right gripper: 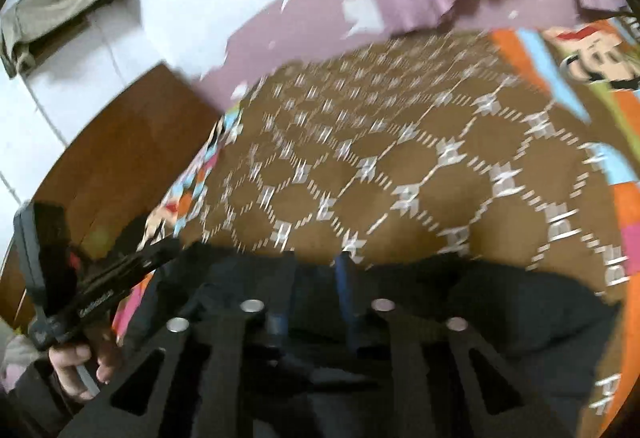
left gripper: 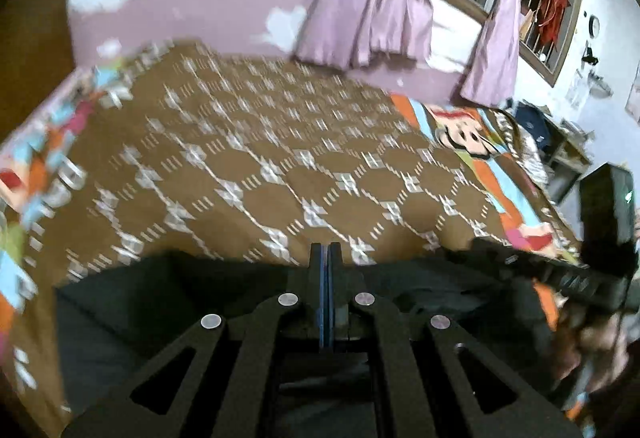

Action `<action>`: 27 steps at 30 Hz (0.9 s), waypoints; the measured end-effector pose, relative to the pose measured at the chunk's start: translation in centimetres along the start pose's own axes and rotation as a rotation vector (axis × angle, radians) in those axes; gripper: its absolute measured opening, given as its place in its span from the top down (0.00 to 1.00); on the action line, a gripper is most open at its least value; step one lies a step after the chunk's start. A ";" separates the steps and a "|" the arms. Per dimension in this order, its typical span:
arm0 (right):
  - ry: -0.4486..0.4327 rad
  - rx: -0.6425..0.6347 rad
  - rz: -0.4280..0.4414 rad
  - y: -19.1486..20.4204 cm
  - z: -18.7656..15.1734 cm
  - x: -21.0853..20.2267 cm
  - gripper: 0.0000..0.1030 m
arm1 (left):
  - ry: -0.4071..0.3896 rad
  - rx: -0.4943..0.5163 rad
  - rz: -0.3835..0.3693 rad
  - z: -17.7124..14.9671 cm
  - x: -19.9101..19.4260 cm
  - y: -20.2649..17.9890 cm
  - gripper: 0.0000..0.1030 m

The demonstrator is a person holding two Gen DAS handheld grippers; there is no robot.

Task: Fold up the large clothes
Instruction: 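Lift the hem with both grippers and fold it toward the collar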

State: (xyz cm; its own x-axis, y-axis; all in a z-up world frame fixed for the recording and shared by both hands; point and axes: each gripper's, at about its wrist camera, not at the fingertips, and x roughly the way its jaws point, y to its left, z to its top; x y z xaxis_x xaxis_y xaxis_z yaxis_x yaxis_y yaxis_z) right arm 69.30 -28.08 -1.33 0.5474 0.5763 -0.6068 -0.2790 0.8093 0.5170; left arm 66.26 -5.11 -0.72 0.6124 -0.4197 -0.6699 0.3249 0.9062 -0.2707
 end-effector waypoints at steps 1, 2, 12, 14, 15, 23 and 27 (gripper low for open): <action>0.047 -0.012 0.025 0.2 -0.4 1.1 0.86 | 0.038 -0.001 -0.022 -0.2 0.8 0.2 1.00; 0.075 -0.022 0.030 0.3 -1.1 1.6 0.89 | 0.069 0.007 -0.031 -0.6 1.3 0.4 1.00; 0.383 -0.168 -0.018 0.4 -6.2 5.5 0.96 | 0.338 0.201 -0.052 -7.1 3.1 0.4 1.00; 0.396 -0.180 -0.050 0.3 -7.0 6.5 0.98 | 0.352 0.177 -0.041 -7.4 4.0 0.5 1.00; 0.399 -0.192 -0.072 0.4 -7.2 7.1 0.98 | 0.361 0.179 -0.023 -7.7 4.6 0.4 1.00; 0.365 -0.267 -0.166 1.3 -8.6 7.7 1.00 | 0.337 0.251 0.075 -8.7 5.8 -0.9 1.00; 0.315 -0.278 -0.173 1.2 -9.4 7.0 1.00 | 0.292 0.274 0.088 -9.3 5.3 -1.1 1.00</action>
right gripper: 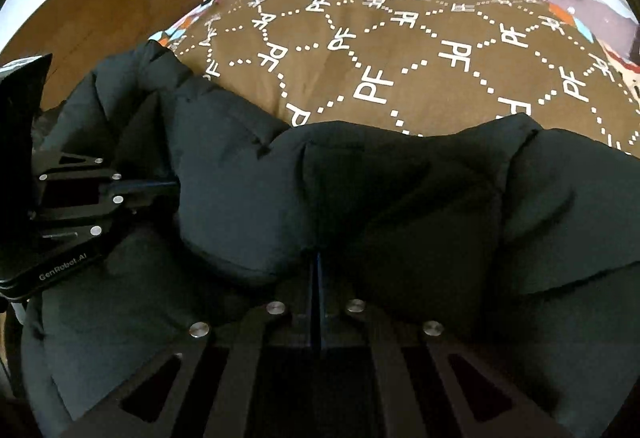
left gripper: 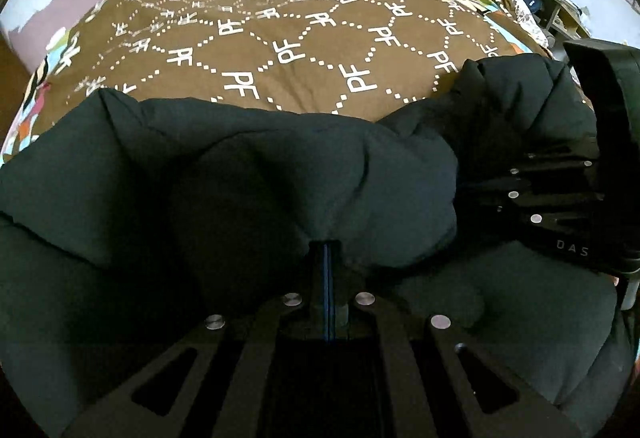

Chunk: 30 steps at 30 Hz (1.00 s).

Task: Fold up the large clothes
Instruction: 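Lift the hem with both grippers and fold it toward the collar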

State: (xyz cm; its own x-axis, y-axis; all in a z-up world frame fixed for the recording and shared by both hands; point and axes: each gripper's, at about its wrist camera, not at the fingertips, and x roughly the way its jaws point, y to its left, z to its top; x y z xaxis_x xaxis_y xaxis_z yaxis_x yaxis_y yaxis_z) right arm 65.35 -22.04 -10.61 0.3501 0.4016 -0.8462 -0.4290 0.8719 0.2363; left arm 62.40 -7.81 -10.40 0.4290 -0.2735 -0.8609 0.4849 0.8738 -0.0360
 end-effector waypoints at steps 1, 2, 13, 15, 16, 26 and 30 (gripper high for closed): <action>-0.012 0.004 0.002 -0.1 -0.1 -0.2 1.00 | -0.014 0.002 0.001 -0.1 -0.2 -0.1 1.00; -0.027 0.007 0.006 -0.1 -0.2 -0.5 0.99 | -0.028 0.001 0.000 -0.3 -0.3 -0.2 1.00; -0.270 0.254 -0.056 -4.5 -2.1 -5.7 0.97 | -0.118 -0.141 -0.129 -0.6 -1.7 1.4 1.00; -0.209 0.271 -0.043 -4.9 -1.9 -4.7 0.98 | -0.077 -0.141 -0.104 -0.4 -1.0 1.1 1.00; -0.186 0.259 -0.049 -4.8 -1.6 -4.2 0.98 | -0.057 -0.135 -0.087 -0.2 -0.7 0.8 1.00; -0.190 0.259 -0.018 -5.3 -2.5 -3.6 0.96 | -0.077 -0.131 -0.073 -1.0 -0.8 0.8 1.00; -0.258 0.293 0.054 -5.8 -3.3 -4.8 0.91 | -0.106 -0.156 -0.112 -1.4 -1.8 1.4 1.00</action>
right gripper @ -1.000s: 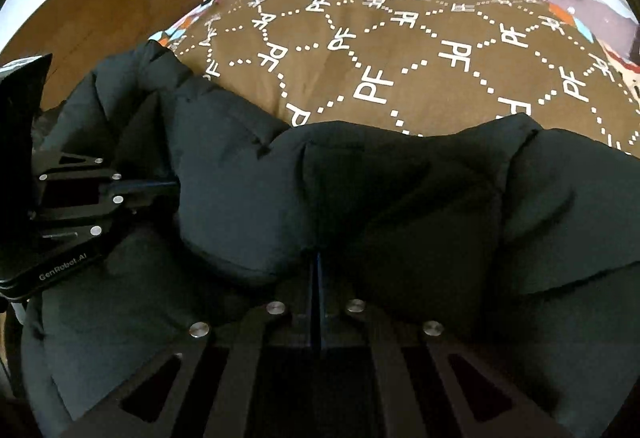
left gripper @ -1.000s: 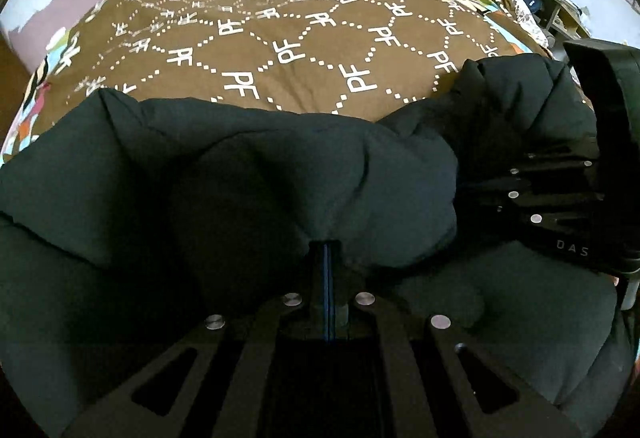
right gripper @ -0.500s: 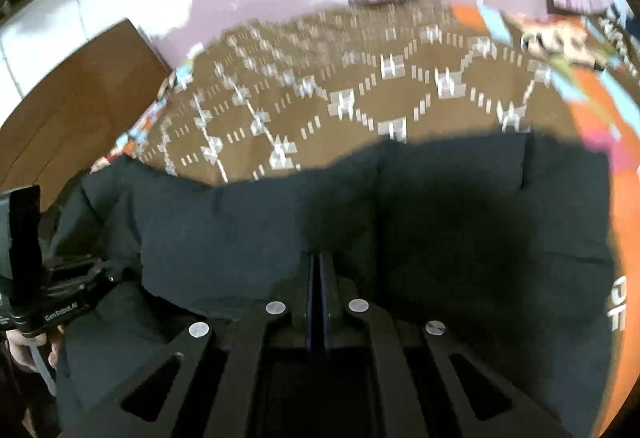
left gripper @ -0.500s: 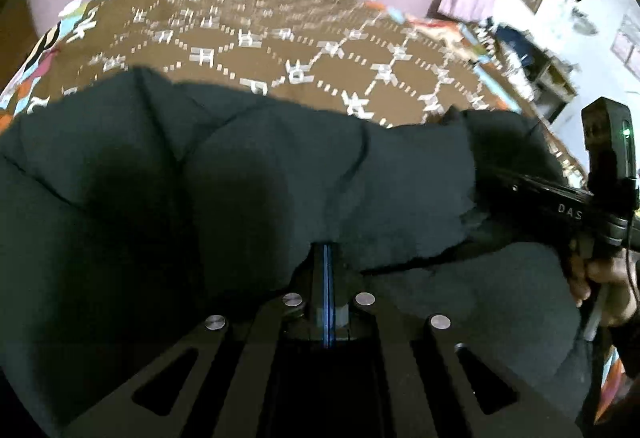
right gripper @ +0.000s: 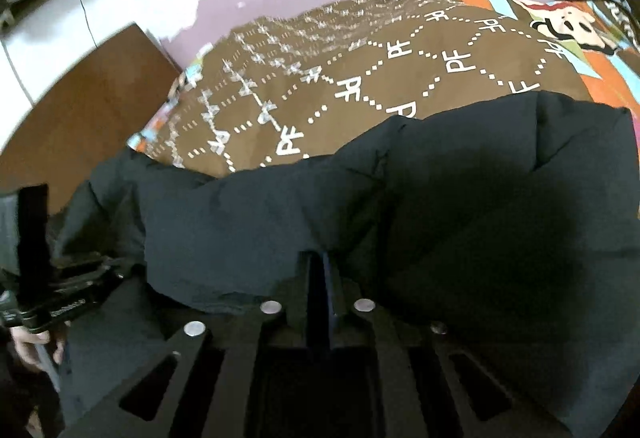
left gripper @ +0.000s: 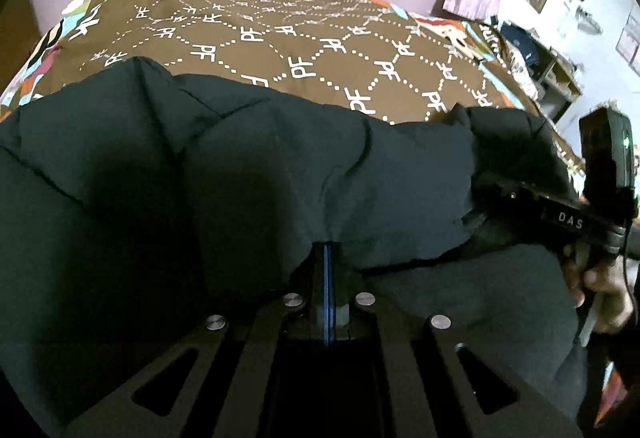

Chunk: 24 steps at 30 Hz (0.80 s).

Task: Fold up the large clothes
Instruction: 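Release the folded jacket and raise both grippers above it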

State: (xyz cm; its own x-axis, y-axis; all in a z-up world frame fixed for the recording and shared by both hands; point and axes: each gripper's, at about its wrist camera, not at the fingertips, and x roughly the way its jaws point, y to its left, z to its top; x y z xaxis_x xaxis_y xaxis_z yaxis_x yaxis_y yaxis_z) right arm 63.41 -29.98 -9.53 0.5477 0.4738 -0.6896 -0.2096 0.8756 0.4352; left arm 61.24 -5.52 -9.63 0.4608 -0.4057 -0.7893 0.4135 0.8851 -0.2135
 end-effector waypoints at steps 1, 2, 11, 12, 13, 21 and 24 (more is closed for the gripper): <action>-0.011 0.005 0.010 0.0 -0.1 -0.3 0.88 | -0.016 -0.001 0.001 -0.1 -0.4 -0.1 1.00; -0.024 0.004 0.011 0.1 -0.1 -0.7 0.83 | -0.027 -0.002 -0.006 -0.2 -0.7 -0.2 0.97; -0.098 -0.010 -0.029 1.6 -1.2 -4.1 0.39 | -0.152 -0.011 0.008 -1.3 -5.0 -3.0 0.41; -0.104 -0.006 -0.030 1.5 -1.4 -4.5 0.37 | -0.164 -0.001 0.027 -1.6 -5.5 -3.6 0.34; -0.113 0.001 -0.031 1.4 -1.6 -5.0 0.32 | -0.175 0.005 0.034 -1.9 -5.9 -4.1 0.32; -0.203 -0.034 -0.105 2.3 -3.2 -9.6 0.01 | -0.261 -0.077 0.066 -4.3 -9.1 -5.1 0.03; -0.206 -0.063 -0.136 3.4 -4.0 -11.1 0.00 | -0.298 -0.094 0.091 -5.2 -11.0 -5.6 0.02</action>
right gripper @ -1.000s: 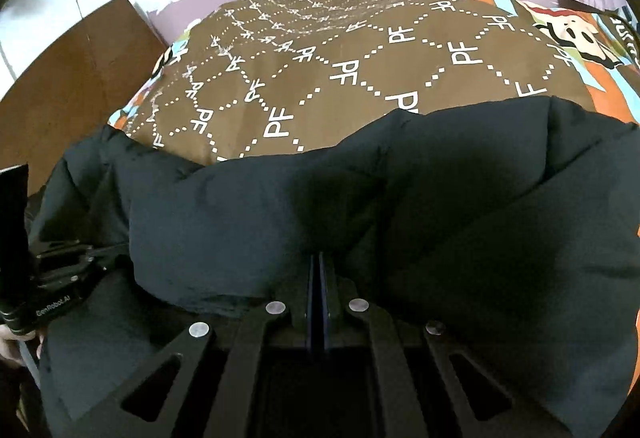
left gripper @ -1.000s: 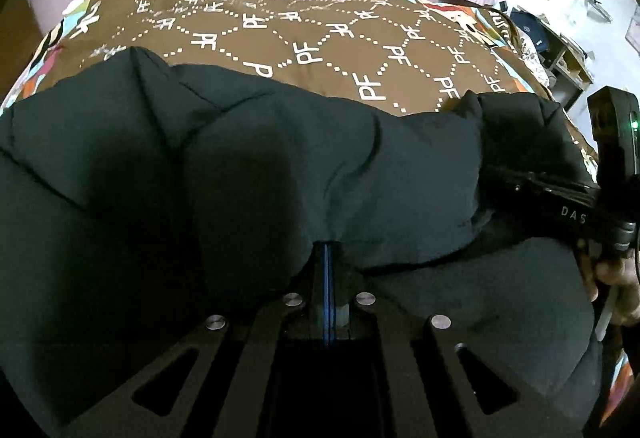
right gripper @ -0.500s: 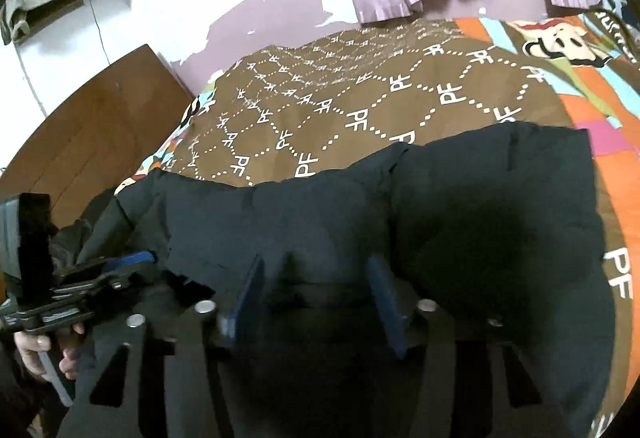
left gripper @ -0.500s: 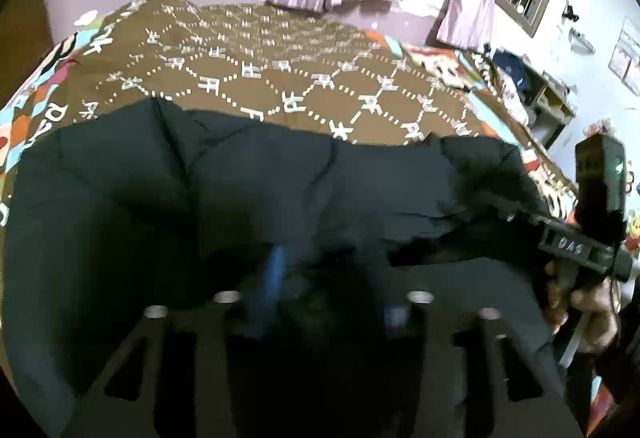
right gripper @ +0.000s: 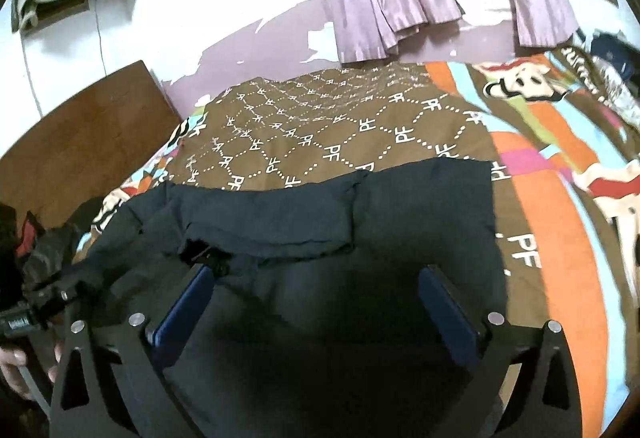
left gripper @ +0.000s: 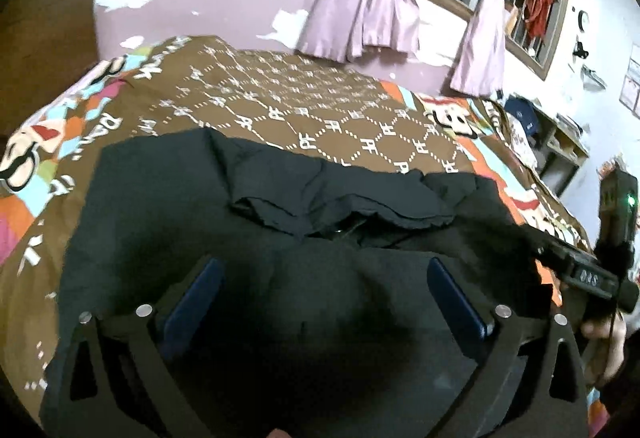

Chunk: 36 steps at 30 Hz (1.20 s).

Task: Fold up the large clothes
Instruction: 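Release the folded jacket and raise both grippers above it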

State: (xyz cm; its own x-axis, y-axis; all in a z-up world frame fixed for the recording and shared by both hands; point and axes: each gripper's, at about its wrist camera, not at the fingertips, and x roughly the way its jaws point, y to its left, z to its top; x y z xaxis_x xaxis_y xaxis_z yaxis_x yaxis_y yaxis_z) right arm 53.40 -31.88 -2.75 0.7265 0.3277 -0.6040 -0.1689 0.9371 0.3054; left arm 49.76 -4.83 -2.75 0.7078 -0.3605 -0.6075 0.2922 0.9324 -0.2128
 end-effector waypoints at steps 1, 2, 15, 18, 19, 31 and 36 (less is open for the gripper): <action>-0.001 -0.018 -0.008 0.6 -0.3 -1.0 0.00 | -0.012 0.004 0.007 -0.1 -0.9 -0.2 0.02; -0.001 -0.030 -0.009 1.0 -0.4 -1.7 0.00 | -0.019 0.011 0.013 -0.1 -1.8 -0.5 0.02; 0.016 -0.158 -0.024 8.0 -2.9 -15.1 0.00 | -0.035 0.177 0.053 -4.1 -16.7 -5.0 0.02; 0.023 -0.189 -0.037 9.0 -3.8 -17.9 0.00 | -0.040 0.164 0.053 -5.3 -19.8 -5.7 0.02; 0.032 -0.190 -0.038 9.2 -4.2 -18.8 0.00 | -0.035 0.168 0.057 -5.6 -20.4 -6.0 0.02; 0.199 -0.302 -0.056 13.0 -10.7 -26.0 0.00 | 0.016 0.349 0.117 -13.4 -29.4 -8.5 0.02; 0.201 -0.315 -0.028 13.8 -12.7 -27.9 0.00 | 0.062 0.297 0.134 -16.5 -30.7 -7.8 0.02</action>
State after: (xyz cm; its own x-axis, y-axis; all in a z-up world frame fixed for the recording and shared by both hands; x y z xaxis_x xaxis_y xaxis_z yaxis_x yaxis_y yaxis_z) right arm 22.34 -26.56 8.98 0.5938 0.2891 -0.7509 -0.3702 0.9267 0.0640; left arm 15.12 -0.59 4.91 0.7150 -0.2245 -0.6621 0.3805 0.9194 0.0992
